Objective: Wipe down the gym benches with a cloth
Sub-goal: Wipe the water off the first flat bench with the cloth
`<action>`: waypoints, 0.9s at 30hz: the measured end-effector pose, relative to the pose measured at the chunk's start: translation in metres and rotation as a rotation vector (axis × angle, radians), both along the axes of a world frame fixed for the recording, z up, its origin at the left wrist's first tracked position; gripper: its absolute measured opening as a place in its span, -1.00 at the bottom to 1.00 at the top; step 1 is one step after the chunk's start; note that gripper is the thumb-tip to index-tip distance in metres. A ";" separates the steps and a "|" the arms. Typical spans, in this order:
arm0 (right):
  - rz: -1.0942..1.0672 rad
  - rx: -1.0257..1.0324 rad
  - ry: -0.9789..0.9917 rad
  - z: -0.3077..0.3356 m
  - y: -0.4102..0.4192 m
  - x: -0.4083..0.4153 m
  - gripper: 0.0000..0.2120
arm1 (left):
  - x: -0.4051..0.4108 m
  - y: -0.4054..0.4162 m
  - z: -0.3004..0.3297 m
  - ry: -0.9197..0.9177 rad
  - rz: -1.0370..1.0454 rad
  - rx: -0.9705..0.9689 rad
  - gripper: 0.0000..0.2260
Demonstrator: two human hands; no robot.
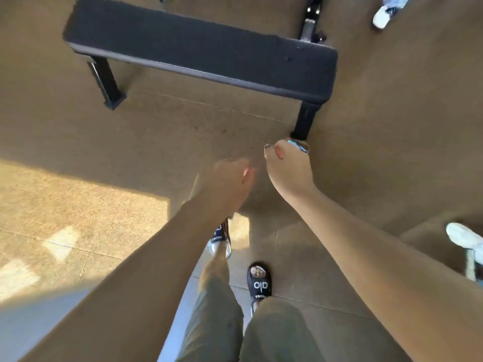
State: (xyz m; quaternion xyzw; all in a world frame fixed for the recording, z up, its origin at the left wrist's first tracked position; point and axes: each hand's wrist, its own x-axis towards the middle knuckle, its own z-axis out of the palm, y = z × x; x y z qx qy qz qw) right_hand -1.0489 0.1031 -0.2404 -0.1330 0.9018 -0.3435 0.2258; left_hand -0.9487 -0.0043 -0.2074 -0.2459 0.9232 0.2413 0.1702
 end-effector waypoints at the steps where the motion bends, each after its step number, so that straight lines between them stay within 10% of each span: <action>1: -0.025 0.022 -0.024 -0.010 0.002 -0.016 -0.62 | -0.019 -0.002 -0.009 0.001 -0.032 0.000 -0.70; 19: -0.199 0.333 -0.220 -0.334 0.011 -0.236 -0.59 | -0.297 -0.060 -0.306 0.013 -0.395 -0.100 -0.69; 27: -0.060 0.484 -0.220 -0.540 0.026 -0.281 -0.41 | -0.376 -0.064 -0.472 0.468 -0.376 -0.219 -0.71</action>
